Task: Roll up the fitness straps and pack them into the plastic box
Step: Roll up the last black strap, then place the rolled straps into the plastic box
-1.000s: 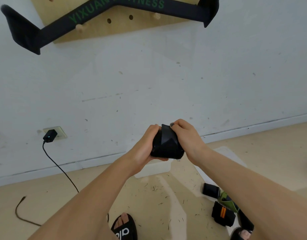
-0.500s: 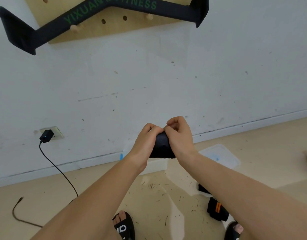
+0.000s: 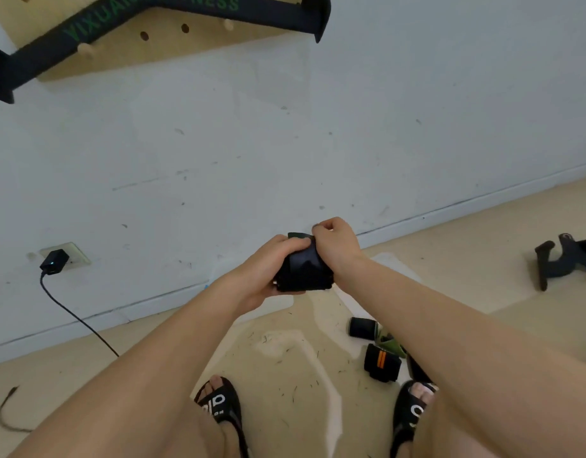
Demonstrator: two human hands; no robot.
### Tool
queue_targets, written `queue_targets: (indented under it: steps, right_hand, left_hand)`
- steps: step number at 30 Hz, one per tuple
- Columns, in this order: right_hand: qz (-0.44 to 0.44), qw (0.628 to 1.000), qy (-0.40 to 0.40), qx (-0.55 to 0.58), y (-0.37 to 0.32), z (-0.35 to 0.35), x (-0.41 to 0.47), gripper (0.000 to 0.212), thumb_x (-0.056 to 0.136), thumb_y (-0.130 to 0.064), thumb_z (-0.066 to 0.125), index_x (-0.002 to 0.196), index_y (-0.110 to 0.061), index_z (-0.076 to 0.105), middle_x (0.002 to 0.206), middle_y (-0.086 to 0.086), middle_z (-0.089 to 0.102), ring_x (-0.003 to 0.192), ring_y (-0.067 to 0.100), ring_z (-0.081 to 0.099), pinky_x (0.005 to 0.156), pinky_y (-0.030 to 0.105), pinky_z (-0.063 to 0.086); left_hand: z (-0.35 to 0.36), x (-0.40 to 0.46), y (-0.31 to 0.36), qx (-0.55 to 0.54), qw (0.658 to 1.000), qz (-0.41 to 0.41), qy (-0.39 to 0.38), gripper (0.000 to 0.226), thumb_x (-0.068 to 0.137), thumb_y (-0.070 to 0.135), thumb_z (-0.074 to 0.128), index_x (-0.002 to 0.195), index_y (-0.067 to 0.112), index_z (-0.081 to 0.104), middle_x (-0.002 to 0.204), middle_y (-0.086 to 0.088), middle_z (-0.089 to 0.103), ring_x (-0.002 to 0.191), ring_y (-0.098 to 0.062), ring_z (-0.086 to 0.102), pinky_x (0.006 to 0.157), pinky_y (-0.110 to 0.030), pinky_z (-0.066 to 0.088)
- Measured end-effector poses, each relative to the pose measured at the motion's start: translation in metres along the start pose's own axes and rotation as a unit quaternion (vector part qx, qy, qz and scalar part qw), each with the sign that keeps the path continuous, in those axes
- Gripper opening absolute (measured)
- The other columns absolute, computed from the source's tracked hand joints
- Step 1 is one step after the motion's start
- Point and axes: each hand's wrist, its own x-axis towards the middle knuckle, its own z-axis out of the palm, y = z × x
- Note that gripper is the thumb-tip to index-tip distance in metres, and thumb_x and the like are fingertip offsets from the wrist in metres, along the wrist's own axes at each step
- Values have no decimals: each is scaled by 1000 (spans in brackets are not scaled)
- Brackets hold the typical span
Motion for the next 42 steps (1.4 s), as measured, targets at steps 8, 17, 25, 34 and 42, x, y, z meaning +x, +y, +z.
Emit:
queue_targets:
  steps: [8, 17, 25, 34, 42]
  right_hand:
    - [-11, 990, -12, -144, 12, -35, 40, 22, 107, -29, 38, 101, -11, 50, 104, 12, 63, 102, 32, 66, 96, 46, 53]
    - [68, 832, -210, -509, 85, -59, 101, 38, 105, -21, 46, 138, -2, 52, 130, 19, 60, 98, 32, 56, 75, 37, 48]
    - [146, 827, -137, -525, 183, -118, 134, 43, 102, -10, 48, 145, -5, 46, 147, 17, 49, 130, 34, 52, 100, 37, 46]
    - [127, 776, -177, -591, 296, -109, 160, 41, 97, -19, 60, 135, -10, 48, 129, 10, 56, 118, 29, 57, 88, 35, 50]
    - [116, 724, -146, -664, 344, -104, 173, 53, 91, -16, 66, 138, -12, 43, 135, 9, 52, 125, 28, 51, 101, 37, 46]
  left_hand:
    - [-3, 41, -26, 9, 999, -47, -13, 33, 92, 32, 70, 120, 17, 60, 117, -10, 68, 104, -26, 69, 95, -50, 59]
    - [15, 122, -56, 168, 979, -82, -82, 48, 78, 35, 85, 103, 20, 48, 105, -7, 64, 98, -30, 69, 79, -45, 56]
    - [48, 187, -106, 284, 941, -112, -149, 53, 73, 32, 88, 93, 20, 40, 92, -1, 44, 79, -18, 39, 69, -31, 34]
    - [74, 254, -157, 306, 920, -155, -191, 71, 69, 36, 91, 124, 19, 48, 120, -3, 58, 108, -20, 61, 97, -39, 55]
    - [66, 288, -189, 304, 913, -181, -205, 54, 68, 31, 90, 113, 22, 63, 114, -4, 66, 104, -21, 65, 91, -35, 58]
